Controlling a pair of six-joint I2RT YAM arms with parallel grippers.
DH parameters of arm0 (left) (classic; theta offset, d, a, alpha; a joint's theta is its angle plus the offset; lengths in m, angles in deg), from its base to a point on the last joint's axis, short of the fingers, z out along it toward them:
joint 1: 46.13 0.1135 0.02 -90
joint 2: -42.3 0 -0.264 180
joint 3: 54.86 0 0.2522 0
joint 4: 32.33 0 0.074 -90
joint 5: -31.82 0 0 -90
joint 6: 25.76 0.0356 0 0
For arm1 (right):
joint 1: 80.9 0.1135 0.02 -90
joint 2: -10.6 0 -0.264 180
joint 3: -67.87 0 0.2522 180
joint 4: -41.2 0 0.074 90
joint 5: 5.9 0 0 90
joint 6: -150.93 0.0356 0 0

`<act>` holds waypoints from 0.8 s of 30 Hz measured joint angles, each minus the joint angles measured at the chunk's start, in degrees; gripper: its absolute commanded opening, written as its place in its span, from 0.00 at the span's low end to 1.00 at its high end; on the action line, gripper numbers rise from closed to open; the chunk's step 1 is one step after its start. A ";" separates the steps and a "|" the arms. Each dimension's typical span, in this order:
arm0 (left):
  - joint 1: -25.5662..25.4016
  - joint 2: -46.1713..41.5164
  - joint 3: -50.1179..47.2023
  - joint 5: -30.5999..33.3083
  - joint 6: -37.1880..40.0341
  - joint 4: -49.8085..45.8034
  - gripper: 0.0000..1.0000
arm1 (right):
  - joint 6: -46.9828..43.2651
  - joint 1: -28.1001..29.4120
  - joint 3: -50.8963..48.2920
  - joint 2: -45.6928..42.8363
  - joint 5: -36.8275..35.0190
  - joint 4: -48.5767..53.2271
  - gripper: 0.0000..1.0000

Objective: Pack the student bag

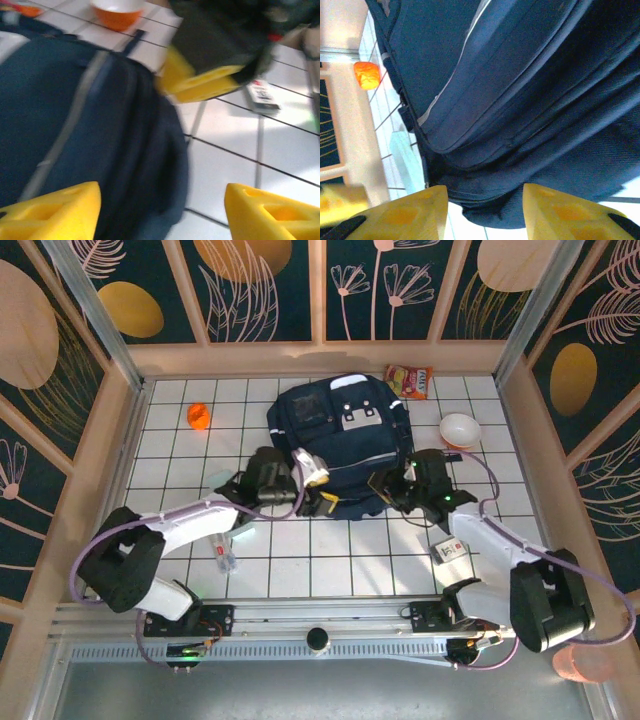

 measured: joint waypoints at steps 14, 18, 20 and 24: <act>11.82 10.51 16.15 3.48 46.23 -21.86 0.75 | -12.20 -9.94 4.09 2.36 2.34 10.64 0.53; 11.69 15.30 16.83 5.49 56.61 -25.99 0.72 | -13.33 -9.94 4.33 5.40 3.72 10.16 0.53; 11.28 17.27 16.83 6.80 59.43 -26.51 0.67 | -13.88 -9.94 4.81 6.93 4.26 9.73 0.53; 8.96 19.15 16.59 9.25 62.05 -26.25 0.49 | -14.60 -9.94 5.73 9.60 5.07 7.54 0.52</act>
